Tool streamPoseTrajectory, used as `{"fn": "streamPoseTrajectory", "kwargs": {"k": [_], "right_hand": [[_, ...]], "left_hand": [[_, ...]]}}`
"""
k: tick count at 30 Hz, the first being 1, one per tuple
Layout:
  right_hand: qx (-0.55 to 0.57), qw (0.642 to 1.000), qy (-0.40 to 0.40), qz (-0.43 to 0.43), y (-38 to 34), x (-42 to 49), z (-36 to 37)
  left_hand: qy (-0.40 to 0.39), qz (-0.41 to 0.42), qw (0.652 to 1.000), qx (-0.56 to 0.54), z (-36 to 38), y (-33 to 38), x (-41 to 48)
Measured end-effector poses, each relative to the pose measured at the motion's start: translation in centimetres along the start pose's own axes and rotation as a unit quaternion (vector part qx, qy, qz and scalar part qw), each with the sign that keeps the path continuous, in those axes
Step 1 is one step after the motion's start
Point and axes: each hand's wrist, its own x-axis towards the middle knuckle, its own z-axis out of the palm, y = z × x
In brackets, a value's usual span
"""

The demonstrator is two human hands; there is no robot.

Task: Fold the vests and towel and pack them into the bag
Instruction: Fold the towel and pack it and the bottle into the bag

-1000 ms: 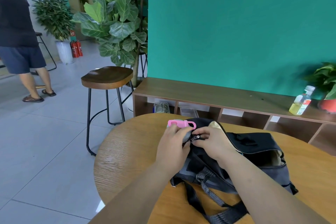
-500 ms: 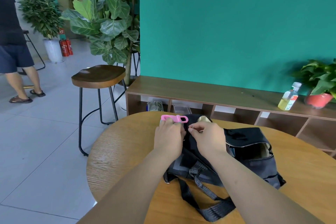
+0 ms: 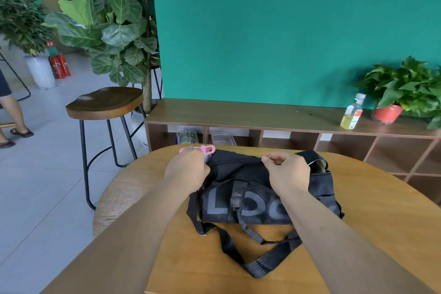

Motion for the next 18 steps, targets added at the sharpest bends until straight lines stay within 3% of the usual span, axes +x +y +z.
{"fn": "streamPoseTrajectory", "kwargs": {"k": [4, 8, 12, 18], "right_hand": [[0.03, 1.0, -0.007, -0.008, 1.0, 0.1, -1.4], [0.018, 1.0, -0.015, -0.021, 0.8, -0.1, -1.5], [-0.003, 1.0, -0.009, -0.028, 1.5, -0.1, -2.1], [-0.029, 0.999, 0.031, -0.017, 4.8, 2.4, -6.7]], "left_hand": [[0.142, 0.115, 0.983, -0.011, 0.4, 0.4, -1.1], [0.186, 0.253, 0.95, 0.005, 0.4, 5.1, -1.3], [0.18, 0.253, 0.945, 0.102, 1.4, 7.0, -0.5], [0.194, 0.247, 0.948, 0.056, 1.7, 5.8, -0.3]]}}
